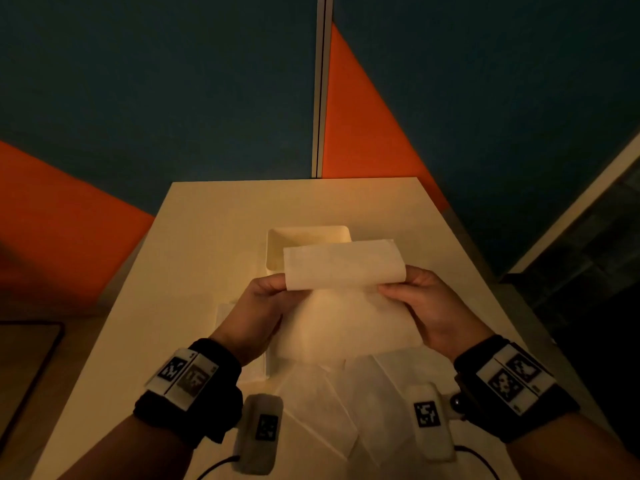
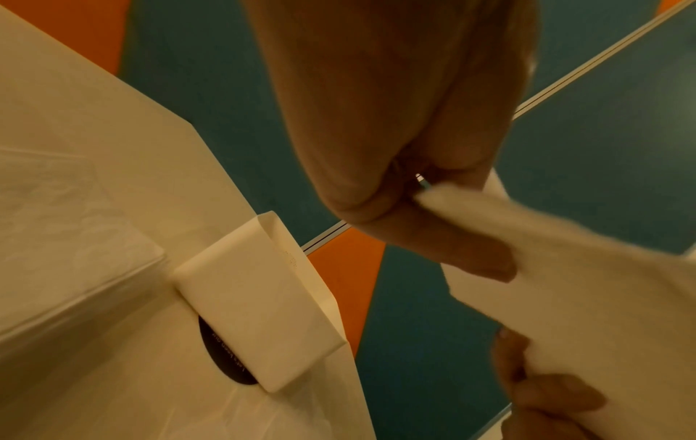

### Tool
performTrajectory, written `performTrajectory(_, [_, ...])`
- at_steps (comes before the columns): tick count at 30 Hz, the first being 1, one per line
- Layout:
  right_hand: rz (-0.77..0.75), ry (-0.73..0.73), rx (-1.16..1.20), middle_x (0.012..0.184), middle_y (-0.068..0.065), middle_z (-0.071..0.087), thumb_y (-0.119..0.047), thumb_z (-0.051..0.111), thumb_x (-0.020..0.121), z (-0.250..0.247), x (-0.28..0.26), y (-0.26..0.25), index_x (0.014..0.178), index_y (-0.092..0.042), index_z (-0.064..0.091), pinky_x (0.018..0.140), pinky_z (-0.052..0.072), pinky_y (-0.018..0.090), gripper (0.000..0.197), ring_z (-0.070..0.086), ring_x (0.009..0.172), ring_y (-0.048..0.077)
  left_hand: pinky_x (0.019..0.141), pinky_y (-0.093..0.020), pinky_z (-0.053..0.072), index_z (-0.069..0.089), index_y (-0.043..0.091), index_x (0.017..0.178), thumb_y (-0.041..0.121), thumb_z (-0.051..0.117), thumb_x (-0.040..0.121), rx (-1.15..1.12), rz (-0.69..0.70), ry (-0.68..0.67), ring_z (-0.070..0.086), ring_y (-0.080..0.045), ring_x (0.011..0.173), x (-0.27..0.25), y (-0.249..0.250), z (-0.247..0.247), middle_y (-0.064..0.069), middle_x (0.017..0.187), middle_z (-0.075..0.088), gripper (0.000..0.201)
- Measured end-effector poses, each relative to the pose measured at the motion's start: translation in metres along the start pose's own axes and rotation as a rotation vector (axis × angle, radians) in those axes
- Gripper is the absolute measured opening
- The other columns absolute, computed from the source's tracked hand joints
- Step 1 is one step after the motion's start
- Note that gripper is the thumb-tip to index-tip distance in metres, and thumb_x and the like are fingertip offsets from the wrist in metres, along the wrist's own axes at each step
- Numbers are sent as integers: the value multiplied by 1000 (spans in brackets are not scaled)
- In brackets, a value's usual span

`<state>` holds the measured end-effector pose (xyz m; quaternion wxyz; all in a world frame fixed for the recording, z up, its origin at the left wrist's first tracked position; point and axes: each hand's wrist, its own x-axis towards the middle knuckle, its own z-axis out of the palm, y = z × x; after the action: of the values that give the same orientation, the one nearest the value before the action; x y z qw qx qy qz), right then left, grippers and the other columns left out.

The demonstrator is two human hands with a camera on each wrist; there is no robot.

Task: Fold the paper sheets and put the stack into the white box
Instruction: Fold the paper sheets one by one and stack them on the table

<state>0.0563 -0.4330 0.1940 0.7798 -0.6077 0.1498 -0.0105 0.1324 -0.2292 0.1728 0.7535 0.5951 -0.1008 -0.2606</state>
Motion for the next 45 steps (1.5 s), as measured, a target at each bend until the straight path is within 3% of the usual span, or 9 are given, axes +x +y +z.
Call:
performTrajectory(3, [-27,31,-49,83,3,74,3,56,85,-1,1,0,91,-12,70,62,58,25,22,70,73,13,87,-46,47,75,11,94,13,67,74,43,-43,-38,59,-33,93,3,1,-7,-26,109,65,23])
performTrajectory(7, [-16,6,-156,70,-4,68,7,51,85,-5,1,-6,57,-16,68,53,52,27,40,64,64,15,77,-30,52,77,12,85,6,50,79,27,-62,-67,64,-21,89,3,3,-12,-8,100,71,29])
performTrajectory(13, [-32,-117,-321,78,4,64,8,49,85,-5,0,-15,48,-17,64,51,48,26,47,61,67,16,94,-47,47,73,11,102,24,55,87,103,-91,-40,63,-31,104,6,5,-15,-4,110,70,26])
performTrajectory(19, [-60,-377,-653,84,3,67,17,46,83,16,3,-22,49,-30,66,68,47,9,61,61,76,-2,80,-19,51,77,20,91,26,76,74,425,-113,-321,66,-7,91,7,10,-3,2,96,74,18])
performTrajectory(24, [-90,-432,-726,70,-8,66,19,48,82,29,9,-18,60,-23,66,68,43,6,51,60,71,-7,78,-21,47,75,5,87,23,79,71,474,-94,-375,59,-3,78,9,-1,4,2,77,68,24])
performTrajectory(30, [-86,-148,-440,90,6,63,-12,50,94,23,12,-12,101,-18,62,61,46,25,15,57,76,14,57,-26,47,66,-7,77,31,79,67,312,-52,-93,56,-19,64,7,-6,2,-13,71,61,42])
performTrajectory(35, [1,-7,-181,102,13,64,-18,60,87,21,6,-2,116,-13,53,67,52,37,31,63,85,25,55,-27,46,62,-10,85,30,74,70,108,-17,64,54,-22,67,7,-10,8,-13,75,61,45])
performTrajectory(40, [83,163,-119,113,12,64,-16,71,80,26,8,20,115,-12,53,93,49,52,40,62,105,29,75,-42,52,66,-2,95,24,70,81,5,-3,131,62,-28,79,8,-14,16,-17,91,69,30])
performTrajectory(45, [228,95,-8,114,11,64,-26,61,87,32,8,28,120,-14,53,82,51,43,36,61,105,29,68,-34,55,63,2,101,17,58,89,-6,16,147,65,-21,78,7,-16,25,-8,89,70,20])
